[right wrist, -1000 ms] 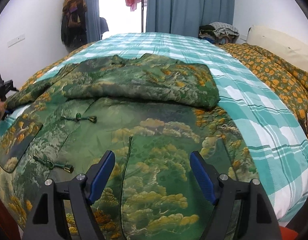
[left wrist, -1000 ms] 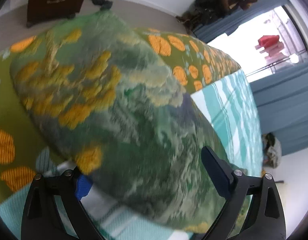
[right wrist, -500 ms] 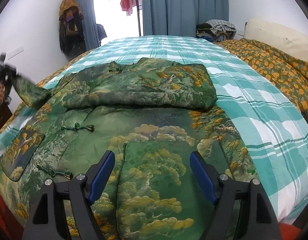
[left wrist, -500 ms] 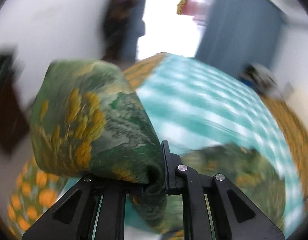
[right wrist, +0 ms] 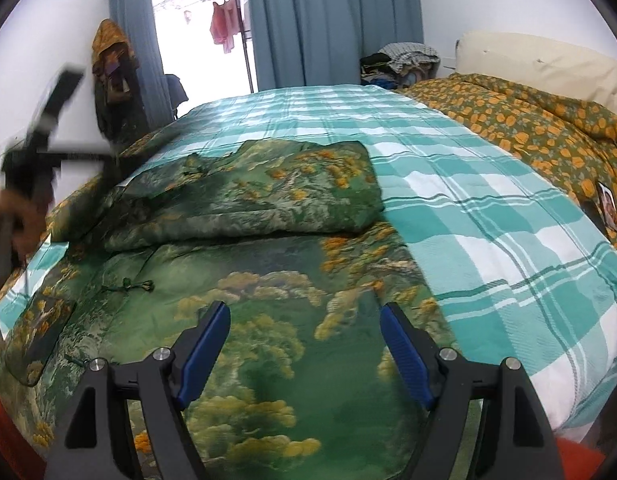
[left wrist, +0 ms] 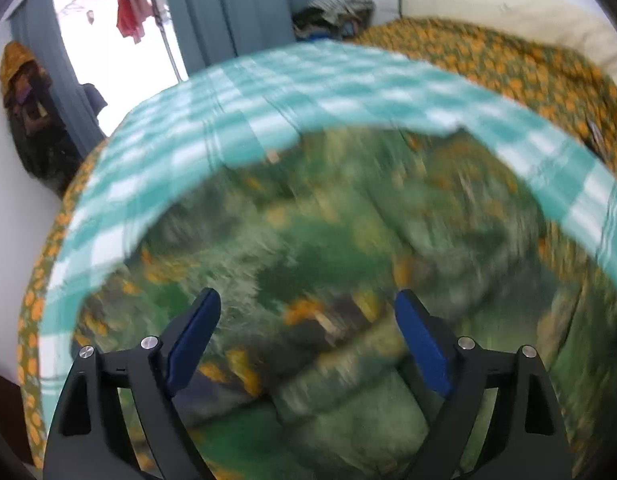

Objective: Fold large clothes

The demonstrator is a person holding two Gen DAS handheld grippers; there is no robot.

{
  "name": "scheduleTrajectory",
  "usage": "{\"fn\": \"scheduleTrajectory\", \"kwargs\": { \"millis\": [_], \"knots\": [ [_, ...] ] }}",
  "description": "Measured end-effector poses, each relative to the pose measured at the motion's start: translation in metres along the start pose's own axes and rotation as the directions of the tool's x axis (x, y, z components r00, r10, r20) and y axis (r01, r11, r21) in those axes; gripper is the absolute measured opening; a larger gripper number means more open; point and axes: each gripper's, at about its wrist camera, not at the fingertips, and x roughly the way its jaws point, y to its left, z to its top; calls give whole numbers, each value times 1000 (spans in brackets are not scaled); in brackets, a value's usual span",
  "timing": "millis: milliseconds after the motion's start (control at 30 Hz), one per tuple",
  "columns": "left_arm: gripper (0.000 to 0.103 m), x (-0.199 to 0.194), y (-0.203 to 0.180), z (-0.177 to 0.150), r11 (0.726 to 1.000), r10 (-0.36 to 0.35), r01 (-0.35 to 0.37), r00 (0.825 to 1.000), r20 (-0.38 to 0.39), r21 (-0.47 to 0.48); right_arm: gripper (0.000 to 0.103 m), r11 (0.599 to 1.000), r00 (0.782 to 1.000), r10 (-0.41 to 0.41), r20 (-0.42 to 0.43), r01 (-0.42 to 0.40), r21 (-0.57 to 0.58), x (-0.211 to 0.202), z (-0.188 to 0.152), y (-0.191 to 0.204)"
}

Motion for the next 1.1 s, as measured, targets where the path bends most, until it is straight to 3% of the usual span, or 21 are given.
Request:
{"fn": "scheduleTrajectory", "kwargs": {
  "millis": [67, 167, 233, 300, 400, 500, 567, 600, 667, 733, 800, 867, 967, 1100],
  "knots": [
    [90, -1, -1, -21, 1000, -18, 18, 999, -47, -12, 79, 999, 1000, 23, -11, -23, 24, 5, 6, -4],
    [90, -19, 23, -51, 993, -70, 62, 995, -74, -105, 79, 986, 989, 145, -13, -144, 87, 20, 33, 0],
    [90, -29, 33, -55, 984, -86, 74, 994, -68, -163, 79, 963, 969, 246, -34, -240, 118, 38, 53, 10],
    [91, -35, 53, -66, 971, -84, 68, 995, -59, -228, 79, 924, 927, 368, -68, -357, 136, 69, 82, 30],
    [91, -41, 88, -71, 949, -58, 39, 997, -51, -313, 79, 897, 889, 438, -134, -423, 128, 119, 110, 67],
    [91, -40, 112, -68, 929, -20, 3, 999, -43, -369, 77, 917, 897, 397, -195, -378, 128, 165, 120, 98],
    [91, -41, 128, -65, 919, 5, -15, 1000, -27, -395, 48, 937, 906, 349, -241, -345, 59, 195, 120, 120],
    [91, -39, 134, -63, 914, 18, -24, 1000, -19, -405, 29, 951, 910, 300, -285, -309, 13, 207, 117, 128],
    [91, -33, 145, -59, 902, 44, -49, 999, -23, -428, 31, 961, 903, 269, -336, -277, 24, 220, 110, 127],
    [91, -28, 158, -59, 885, 48, -56, 998, -29, -462, 35, 961, 906, 268, -328, -274, 29, 213, 110, 124],
    [91, -24, 164, -57, 878, 39, -43, 999, -18, -477, 46, 974, 944, 200, -262, -221, -50, 188, 117, 128],
    [91, -16, 163, -52, 883, 40, -42, 999, -13, -467, 46, 969, 965, 200, -171, -221, -112, 163, 127, 134],
    [91, 11, 155, -45, 897, 26, -39, 999, -35, -440, 46, 933, 941, 298, -160, -323, -162, 158, 136, 155],
    [92, 60, 144, -60, 905, 6, -67, 990, -143, -420, 46, 926, 899, 267, -347, -340, -167, 208, 115, 174]
  ]
}}
